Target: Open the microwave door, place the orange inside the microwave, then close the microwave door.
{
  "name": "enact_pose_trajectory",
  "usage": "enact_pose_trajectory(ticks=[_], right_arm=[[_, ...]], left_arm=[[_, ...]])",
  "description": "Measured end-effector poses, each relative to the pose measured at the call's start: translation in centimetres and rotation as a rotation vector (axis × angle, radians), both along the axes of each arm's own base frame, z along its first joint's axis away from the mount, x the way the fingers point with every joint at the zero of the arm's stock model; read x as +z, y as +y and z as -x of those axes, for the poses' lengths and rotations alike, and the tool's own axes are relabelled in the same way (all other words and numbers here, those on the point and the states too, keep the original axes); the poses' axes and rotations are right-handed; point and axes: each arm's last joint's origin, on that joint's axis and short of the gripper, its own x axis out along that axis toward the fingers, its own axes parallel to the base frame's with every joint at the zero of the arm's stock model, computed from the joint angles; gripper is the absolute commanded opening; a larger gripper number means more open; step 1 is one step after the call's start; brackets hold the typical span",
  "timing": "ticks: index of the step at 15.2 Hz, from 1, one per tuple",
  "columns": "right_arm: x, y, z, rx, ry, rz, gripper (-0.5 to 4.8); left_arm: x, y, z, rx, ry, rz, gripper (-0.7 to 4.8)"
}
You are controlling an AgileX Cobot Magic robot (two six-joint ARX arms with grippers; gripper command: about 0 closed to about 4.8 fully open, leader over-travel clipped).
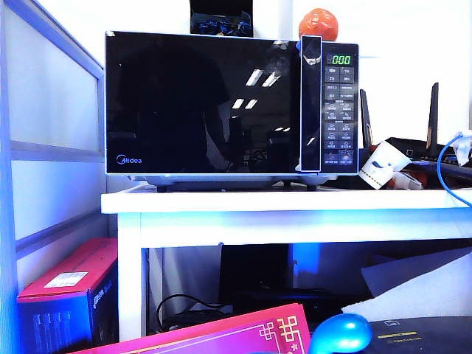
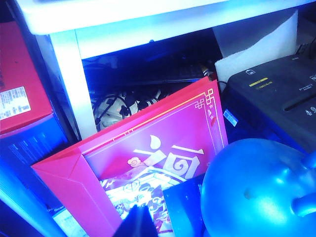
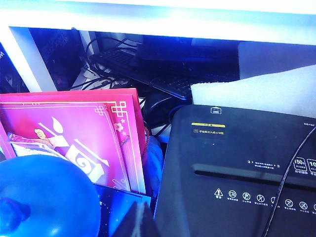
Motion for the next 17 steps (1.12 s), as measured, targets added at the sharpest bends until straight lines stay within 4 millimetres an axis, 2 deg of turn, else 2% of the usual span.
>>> enact_pose_trajectory(ticks=[6, 8, 9, 11, 13, 15, 17], right_arm=[[0.0, 0.0, 0.0, 0.0, -0.001, -0.001, -0.01], [0.6, 0.1, -0.2, 0.0, -0.071, -0.032, -0.01], [1.6, 0.2, -0.4, -0.002, -0.15, -0.076, -0.01], [5.6, 0.0, 0.0, -0.032, -0.303, -0.193, -0.01], [9.3, -0.5, 0.7, -0.073, -0.416, -0.249, -0.01], [14.4, -1.1, 1.6, -0.121, -0.512, -0.296, -0.01], [18.7, -1.0, 1.3, -0.141, -0.551, -0.316, -0.01]], left_arm=[[-0.1, 0.0, 0.0, 0.001, 0.009, -0.002, -0.05], [0.7, -0.1, -0.2, 0.045, -0.016, 0.122, -0.05], [2.2, 0.0, -0.2, 0.082, -0.037, 0.217, -0.05], [7.4, 0.5, 0.1, 0.16, -0.159, 0.356, -0.05], [11.9, 1.0, 0.6, 0.227, -0.266, 0.392, -0.05], [18.6, 1.1, 0.5, 0.265, -0.395, 0.393, -0.05], [24.7, 0.2, -1.1, 0.252, -0.458, 0.331, -0.05]])
